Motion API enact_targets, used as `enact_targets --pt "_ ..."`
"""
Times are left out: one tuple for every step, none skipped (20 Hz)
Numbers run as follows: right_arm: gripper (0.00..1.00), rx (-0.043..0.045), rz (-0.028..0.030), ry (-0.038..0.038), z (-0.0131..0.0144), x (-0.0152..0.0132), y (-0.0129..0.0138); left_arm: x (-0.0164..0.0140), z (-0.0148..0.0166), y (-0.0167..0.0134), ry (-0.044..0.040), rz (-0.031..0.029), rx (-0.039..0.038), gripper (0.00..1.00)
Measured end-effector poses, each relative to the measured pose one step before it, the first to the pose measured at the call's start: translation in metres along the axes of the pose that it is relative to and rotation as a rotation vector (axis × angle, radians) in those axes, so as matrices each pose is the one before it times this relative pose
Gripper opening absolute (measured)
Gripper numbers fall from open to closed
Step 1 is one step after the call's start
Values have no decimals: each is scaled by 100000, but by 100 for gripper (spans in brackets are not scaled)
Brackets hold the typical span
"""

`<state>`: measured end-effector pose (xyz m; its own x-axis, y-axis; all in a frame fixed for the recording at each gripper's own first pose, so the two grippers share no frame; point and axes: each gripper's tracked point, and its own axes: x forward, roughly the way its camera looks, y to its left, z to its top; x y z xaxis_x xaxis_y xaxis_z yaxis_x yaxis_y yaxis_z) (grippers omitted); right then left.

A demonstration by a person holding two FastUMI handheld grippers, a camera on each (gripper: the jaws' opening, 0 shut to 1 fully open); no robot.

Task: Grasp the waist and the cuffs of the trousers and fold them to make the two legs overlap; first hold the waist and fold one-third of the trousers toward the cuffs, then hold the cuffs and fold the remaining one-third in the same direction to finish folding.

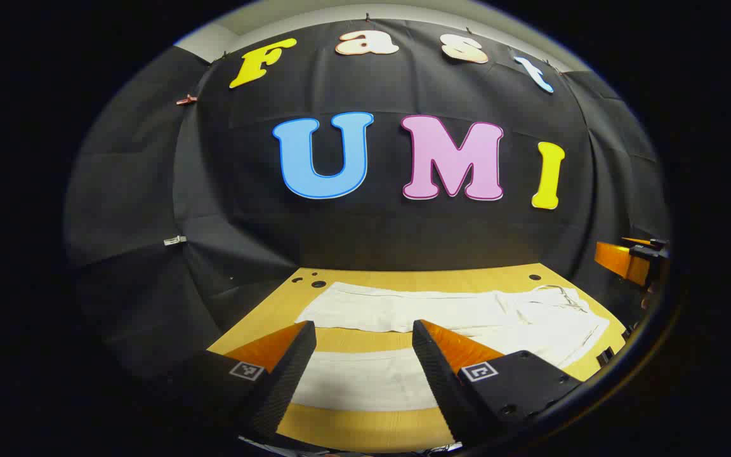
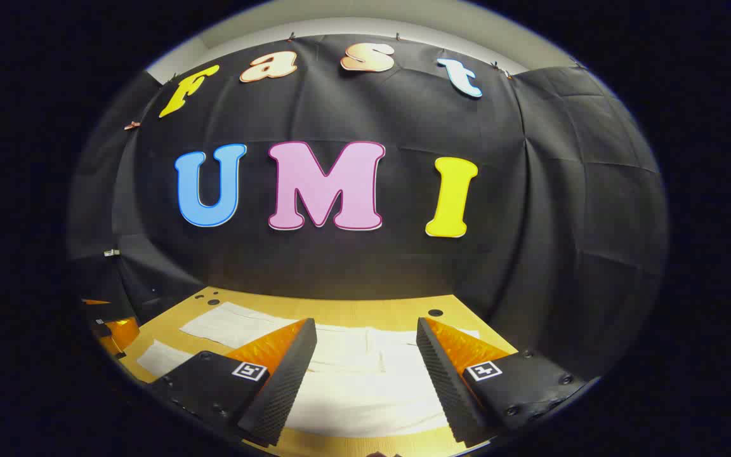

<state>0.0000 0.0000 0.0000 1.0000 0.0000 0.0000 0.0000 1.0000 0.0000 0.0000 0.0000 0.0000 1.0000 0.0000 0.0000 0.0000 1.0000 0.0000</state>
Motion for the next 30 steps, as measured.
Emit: enact_targets --pt "98 989 -123 158 69 202 -160 258 -37 -251 119 -692 445 96" --pt "98 364 -290 -56 74 149 -200 300 148 -176 17 -482 512 94" --pt "97 -49 -63 161 -87 118 -73 306 28 -247 -37 -616 485 96" --pt "97 -194 -93 120 -77 226 -130 286 115 -300 -72 -653 346 96" --pt "97 47 -184 346 -75 139 -254 174 23 -258 -203 -559 280 96" --pt "97 26 22 -188 -12 195 -105 179 234 -142 -249 -372 267 96" --pt "97 -363 -992 12 -187 213 -357 280 -52 -154 -190 -103 438 96" --pt "97 450 -369 1328 -474 281 -104 148 265 56 -651 811 757 96" --pt "97 1130 175 1102 -385 192 10 358 121 68 -1093 1042 819 96" --pt "98 831 229 464 -4 242 39 305 353 108 -647 542 516 96" --pt "98 26 427 124 33 265 76 255 10 14 -201 795 161 95" --pt "98 -347 466 -233 142 250 23 254 77 174 -40 840 -556 95" --pt "98 -271 905 -301 196 236 159 255 -39 67 255 240 -1030 95" --pt "98 -286 1041 -390 35 180 125 78 77 23 275 355 -856 95" --pt "98 -417 839 -402 231 183 150 217 -149 58 279 725 -371 95" --pt "98 -382 842 -595 134 221 120 136 -36 79 297 751 51 95" --pt "98 -328 680 -199 93 219 12 -41 -6 124 -31 637 258 95" --pt "98 -73 599 -92 -71 230 -57 -32 81 17 110 617 345 95" --pt "98 -156 731 -141 96 337 -27 51 -94 85 311 762 395 95" --pt "98 -145 665 56 -202 167 -135 -15 19 -2 78 761 307 95" --pt "98 -354 727 433 -216 319 -196 -67 2 -44 67 799 174 95" --pt "98 -680 563 842 -252 259 -172 -24 76 22 -95 1300 39 95" --pt "98 -1114 688 858 -350 251 -247 16 62 52 -169 1241 -56 95" --pt "98 -1370 773 238 -268 166 -389 38 3 -158 -6 639 -185 95" --pt "98 -1156 573 -346 -58 130 -308 9 -166 -255 518 532 -25 95" --pt "98 -1172 505 -310 -157 164 -410 134 -77 -180 620 896 171 95" --pt "98 -1125 606 -28 -214 273 -494 118 -320 -248 857 522 -109 95" --pt "98 -724 1064 165 -402 310 -384 230 -269 -307 1071 648 -469 95" --pt "98 -76 1563 1074 -327 258 -312 179 -287 -164 131 598 -736 95" --pt "98 402 1989 143 -58 311 -274 266 -129 -263 4 472 -340 95"
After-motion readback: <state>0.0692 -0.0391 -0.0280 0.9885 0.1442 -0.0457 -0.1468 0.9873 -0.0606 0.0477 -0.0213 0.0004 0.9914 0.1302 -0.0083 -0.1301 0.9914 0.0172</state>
